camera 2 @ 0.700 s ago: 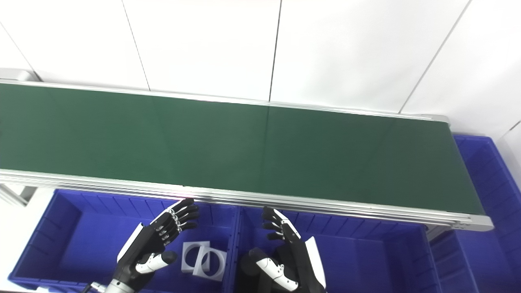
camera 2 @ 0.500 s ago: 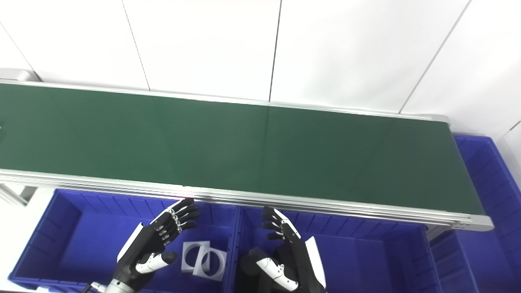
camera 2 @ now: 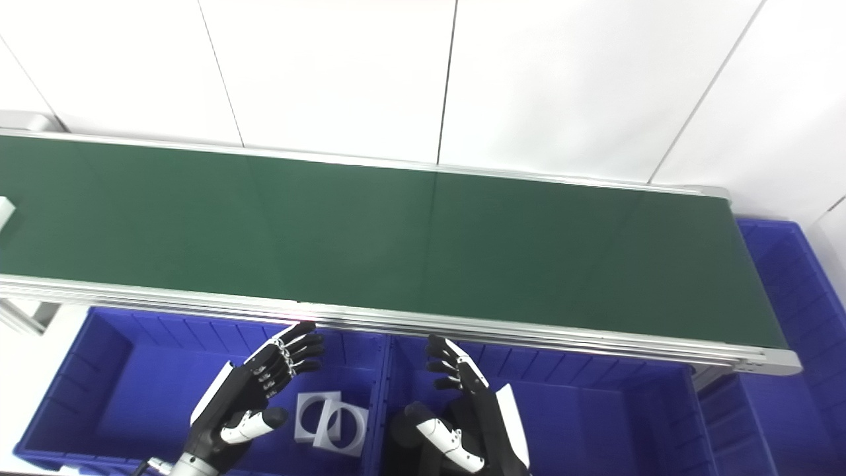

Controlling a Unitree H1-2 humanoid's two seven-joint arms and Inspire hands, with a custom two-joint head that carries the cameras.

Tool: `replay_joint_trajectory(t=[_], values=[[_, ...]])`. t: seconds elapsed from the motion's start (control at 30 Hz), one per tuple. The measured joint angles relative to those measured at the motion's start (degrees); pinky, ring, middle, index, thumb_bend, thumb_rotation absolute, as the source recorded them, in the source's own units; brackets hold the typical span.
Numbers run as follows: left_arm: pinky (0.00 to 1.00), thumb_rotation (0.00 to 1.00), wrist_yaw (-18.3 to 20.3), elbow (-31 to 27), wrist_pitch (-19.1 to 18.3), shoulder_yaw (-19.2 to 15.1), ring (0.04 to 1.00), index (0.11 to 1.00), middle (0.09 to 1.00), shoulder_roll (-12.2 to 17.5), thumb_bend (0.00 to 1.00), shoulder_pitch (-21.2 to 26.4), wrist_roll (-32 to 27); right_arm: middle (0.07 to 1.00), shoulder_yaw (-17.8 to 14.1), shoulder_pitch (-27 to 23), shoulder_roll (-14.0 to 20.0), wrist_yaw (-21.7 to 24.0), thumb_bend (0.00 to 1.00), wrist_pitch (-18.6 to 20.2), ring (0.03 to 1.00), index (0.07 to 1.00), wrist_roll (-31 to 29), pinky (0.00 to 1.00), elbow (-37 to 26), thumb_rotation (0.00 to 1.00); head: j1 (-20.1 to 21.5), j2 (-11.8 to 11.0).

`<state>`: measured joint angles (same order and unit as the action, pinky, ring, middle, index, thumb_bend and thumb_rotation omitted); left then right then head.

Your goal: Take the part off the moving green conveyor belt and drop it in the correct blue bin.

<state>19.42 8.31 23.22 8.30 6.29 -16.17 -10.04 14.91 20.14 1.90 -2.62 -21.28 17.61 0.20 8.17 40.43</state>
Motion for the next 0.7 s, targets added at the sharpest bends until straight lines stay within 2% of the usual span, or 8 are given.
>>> replay_joint_trajectory(t=[0.7], values=[[0.78,0.56,0.0,0.5,0.1,0.0,0.817,0.872,0.831,0.0,0.96,0.6,0.0,0.813,-0.1,-0.6,0.0,-0.1,0.59,-0.1,0.752,0.849,0.2,0.66,1.4,0.72,-0.9,-0.9]])
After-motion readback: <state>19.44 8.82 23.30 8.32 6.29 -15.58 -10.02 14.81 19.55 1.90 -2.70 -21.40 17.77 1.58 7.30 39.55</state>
